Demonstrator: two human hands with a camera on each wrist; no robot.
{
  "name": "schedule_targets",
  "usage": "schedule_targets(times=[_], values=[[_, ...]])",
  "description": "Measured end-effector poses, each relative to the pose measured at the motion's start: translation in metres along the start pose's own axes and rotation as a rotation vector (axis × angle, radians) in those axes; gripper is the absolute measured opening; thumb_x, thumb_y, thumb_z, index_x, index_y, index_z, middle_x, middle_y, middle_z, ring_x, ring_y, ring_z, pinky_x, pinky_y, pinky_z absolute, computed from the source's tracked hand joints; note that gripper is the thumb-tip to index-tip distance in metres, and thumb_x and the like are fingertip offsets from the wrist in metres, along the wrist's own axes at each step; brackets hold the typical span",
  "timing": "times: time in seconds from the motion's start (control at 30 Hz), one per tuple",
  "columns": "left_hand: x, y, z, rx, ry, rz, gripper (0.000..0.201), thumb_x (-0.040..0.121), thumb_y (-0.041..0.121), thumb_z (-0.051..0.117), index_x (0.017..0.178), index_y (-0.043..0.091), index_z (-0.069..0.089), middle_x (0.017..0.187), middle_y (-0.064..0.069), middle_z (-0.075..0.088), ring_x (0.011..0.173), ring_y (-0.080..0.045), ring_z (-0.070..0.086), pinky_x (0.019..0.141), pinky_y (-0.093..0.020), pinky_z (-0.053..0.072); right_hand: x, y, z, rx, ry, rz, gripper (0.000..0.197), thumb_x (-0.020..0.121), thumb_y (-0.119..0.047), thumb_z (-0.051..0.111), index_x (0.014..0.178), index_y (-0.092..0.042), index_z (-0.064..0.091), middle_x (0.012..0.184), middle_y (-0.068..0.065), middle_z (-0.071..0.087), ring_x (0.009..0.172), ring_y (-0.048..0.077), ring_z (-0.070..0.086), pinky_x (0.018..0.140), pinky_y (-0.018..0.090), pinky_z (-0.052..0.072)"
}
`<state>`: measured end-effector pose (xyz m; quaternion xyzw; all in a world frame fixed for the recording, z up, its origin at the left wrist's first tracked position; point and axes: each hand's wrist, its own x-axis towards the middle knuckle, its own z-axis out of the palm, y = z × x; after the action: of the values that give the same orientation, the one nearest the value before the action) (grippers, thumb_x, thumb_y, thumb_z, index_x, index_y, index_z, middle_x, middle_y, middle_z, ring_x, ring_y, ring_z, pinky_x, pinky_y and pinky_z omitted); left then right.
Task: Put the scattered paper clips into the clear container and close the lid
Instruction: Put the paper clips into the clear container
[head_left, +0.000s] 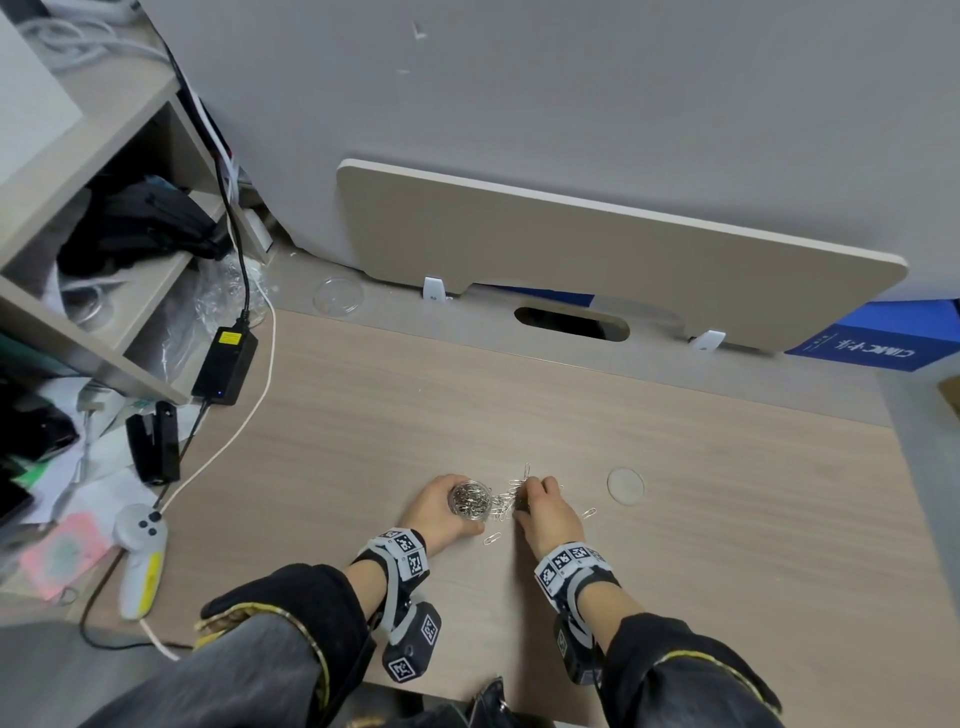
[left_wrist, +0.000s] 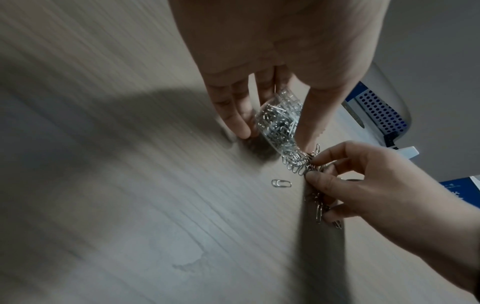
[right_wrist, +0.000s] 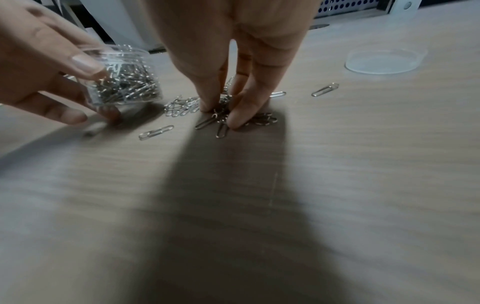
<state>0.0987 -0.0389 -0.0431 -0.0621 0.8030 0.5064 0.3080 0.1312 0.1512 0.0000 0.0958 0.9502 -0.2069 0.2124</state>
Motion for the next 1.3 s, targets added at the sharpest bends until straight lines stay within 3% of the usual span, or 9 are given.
schedule_targets(times=[0.2,0.4,0.5,0.77,0.87,0.97,1.07,1.23,1.3], values=[[0.0,0.002,0.0,-0.003,-0.002,-0.011,0.072,0.036,0.041,0.085,0.102,0.038,0.057,0.111,0.006,0.07,0.103,-0.014,0.068,0.102,-0.042,0.051,0.005,0.003,0.0,0.001,0.005,-0.002,0.015,0.09,-0.014,0.053,0.105,-0.012,0.053,0.114,0.008,0.051,0.093,0.034,0.06,0.077,0.039,0.049],[0.002,0.002,0.002,0.001,0.0,-0.005,0.075,0.037,0.039,0.087,0.107,0.034,0.06,0.111,0.006,0.071,0.103,-0.015,0.069,0.101,-0.042,0.052,0.007,0.002,-0.004,0.108,0.026,0.063,0.009,0.085,-0.018,0.058,0.093,-0.015,0.059,0.107,0.005,0.056,0.094,0.027,0.061,0.082,0.034,0.048],[0.001,0.003,0.003,0.002,0.003,-0.001,0.071,0.037,0.039,0.086,0.103,0.037,0.06,0.11,0.006,0.071,0.102,-0.015,0.068,0.101,-0.041,0.052,0.005,0.001,-0.002,0.116,0.045,0.069,0.011,0.084,-0.016,0.057,0.094,-0.013,0.06,0.107,0.005,0.054,0.091,0.03,0.061,0.08,0.035,0.049],[0.0,0.004,0.004,0.001,-0.007,-0.002,0.08,0.037,0.04,0.085,0.112,0.027,0.061,0.11,0.004,0.071,0.102,-0.015,0.068,0.101,-0.042,0.052,0.006,0.006,-0.006,0.102,0.043,0.043,0.014,0.081,-0.012,0.056,0.094,-0.012,0.061,0.103,0.007,0.06,0.096,0.029,0.059,0.078,0.031,0.045],[-0.002,0.007,0.005,0.0,-0.009,0.0,0.079,0.037,0.041,0.086,0.111,0.032,0.059,0.111,0.005,0.071,0.103,-0.014,0.068,0.102,-0.041,0.052,0.008,0.013,-0.013,0.209,0.023,0.088,0.009,0.076,-0.01,0.062,0.084,-0.015,0.062,0.09,0.003,0.063,0.085,0.023,0.06,0.071,0.026,0.043],[-0.004,0.011,0.005,0.018,-0.015,0.007,0.08,0.036,0.042,0.085,0.112,0.031,0.059,0.112,0.005,0.07,0.104,-0.013,0.068,0.102,-0.039,0.051,0.01,0.02,-0.022,0.458,0.037,0.198,0.009,0.072,-0.007,0.063,0.071,-0.015,0.061,0.071,0.003,0.067,0.061,0.024,0.066,0.058,0.033,0.055],[-0.003,0.016,0.009,0.024,-0.035,0.011,0.084,0.036,0.043,0.084,0.115,0.026,0.061,0.111,0.006,0.071,0.103,-0.013,0.068,0.102,-0.039,0.051,0.008,0.018,-0.039,0.655,0.023,0.226,0.013,0.074,-0.001,0.066,0.069,-0.012,0.061,0.061,0.004,0.062,0.044,0.021,0.062,0.042,0.029,0.051],[-0.005,0.034,0.022,0.006,-0.064,0.039,0.091,0.034,0.044,0.083,0.119,0.023,0.059,0.112,0.002,0.07,0.104,-0.015,0.067,0.099,-0.035,0.052,0.005,-0.004,-0.063,0.731,-0.064,0.067,0.01,0.075,-0.002,0.068,0.076,-0.01,0.063,0.06,0.001,0.06,0.045,0.019,0.06,0.054,0.039,0.053],[-0.008,0.045,0.027,0.002,-0.097,0.064,0.072,0.04,0.032,0.085,0.108,0.027,0.06,0.106,0.0,0.071,0.095,-0.016,0.068,0.094,-0.04,0.055,0.002,-0.015,-0.066,0.661,-0.093,-0.008,0.009,0.077,-0.003,0.069,0.078,-0.01,0.063,0.064,0.002,0.062,0.046,0.018,0.06,0.049,0.033,0.052]])
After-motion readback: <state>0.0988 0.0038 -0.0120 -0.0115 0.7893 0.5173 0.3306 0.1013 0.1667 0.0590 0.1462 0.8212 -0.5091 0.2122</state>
